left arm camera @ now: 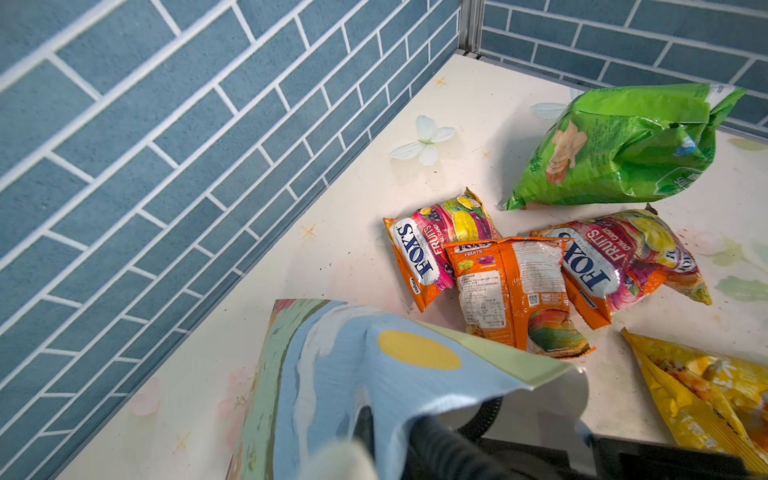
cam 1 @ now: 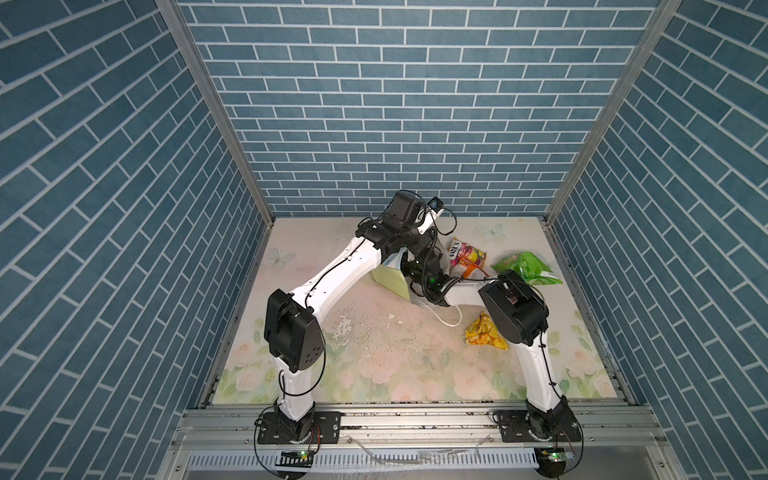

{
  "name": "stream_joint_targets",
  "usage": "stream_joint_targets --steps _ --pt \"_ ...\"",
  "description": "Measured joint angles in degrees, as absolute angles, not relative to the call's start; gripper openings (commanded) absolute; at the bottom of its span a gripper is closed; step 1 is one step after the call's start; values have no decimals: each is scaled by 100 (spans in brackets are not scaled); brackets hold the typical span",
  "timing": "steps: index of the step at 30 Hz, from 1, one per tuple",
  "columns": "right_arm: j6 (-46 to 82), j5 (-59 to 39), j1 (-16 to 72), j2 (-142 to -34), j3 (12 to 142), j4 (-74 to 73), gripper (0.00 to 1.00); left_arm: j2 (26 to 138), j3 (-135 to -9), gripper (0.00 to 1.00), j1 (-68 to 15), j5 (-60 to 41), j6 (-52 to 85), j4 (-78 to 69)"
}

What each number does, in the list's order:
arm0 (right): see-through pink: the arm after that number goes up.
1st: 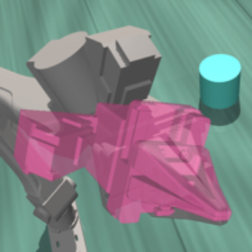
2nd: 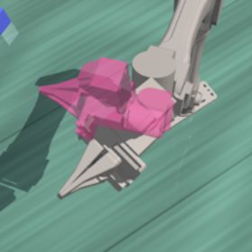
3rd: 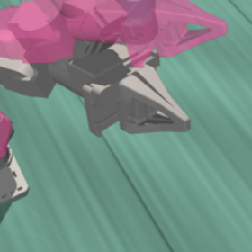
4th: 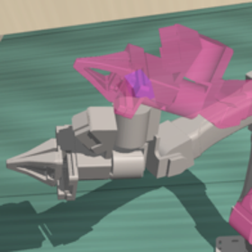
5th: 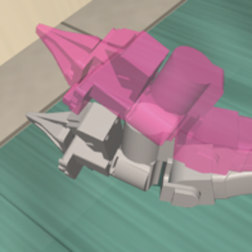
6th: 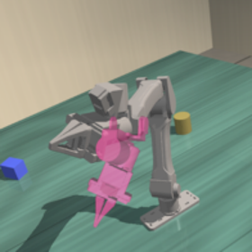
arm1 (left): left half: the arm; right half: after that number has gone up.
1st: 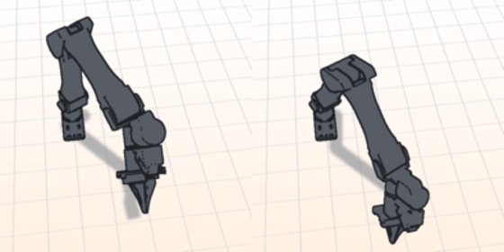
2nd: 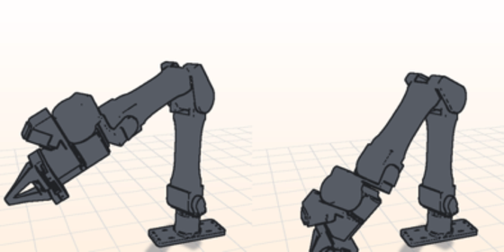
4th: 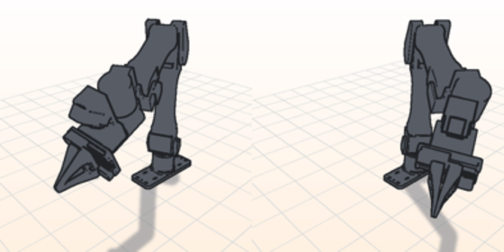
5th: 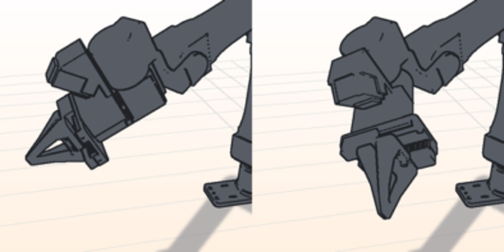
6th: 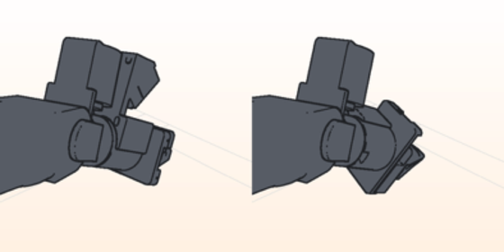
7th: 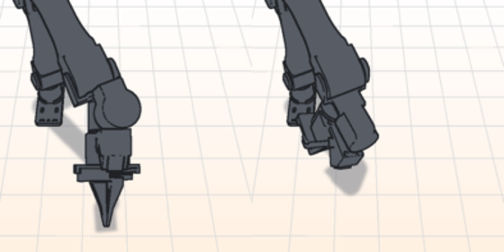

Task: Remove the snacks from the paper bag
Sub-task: 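Lower the right gripper onto the teal packet and close on its top edge, then lift the teal packet up out of the bag with the right gripper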

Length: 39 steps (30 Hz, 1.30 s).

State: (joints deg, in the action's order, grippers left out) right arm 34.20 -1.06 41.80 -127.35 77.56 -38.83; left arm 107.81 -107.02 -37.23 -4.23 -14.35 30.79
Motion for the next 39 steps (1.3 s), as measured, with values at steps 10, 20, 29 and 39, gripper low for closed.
stream_joint_targets --steps 10,20,29,39 --pt "3520 259 4248 -12954 8298 -3162 68 10781 -10685 0 -3649 -438 -1411 2995" --pt "3557 220 4237 -12975 8235 -3227 20 10777 -10549 0 -3673 -412 -1428 2827" --pt "3415 237 4226 -12586 7649 -3389 3 10768 -10547 0 -3745 -362 -1415 2759" --pt "3124 283 4182 -11987 7126 -3361 0 10761 -10648 0 -3828 93 -1282 2742"
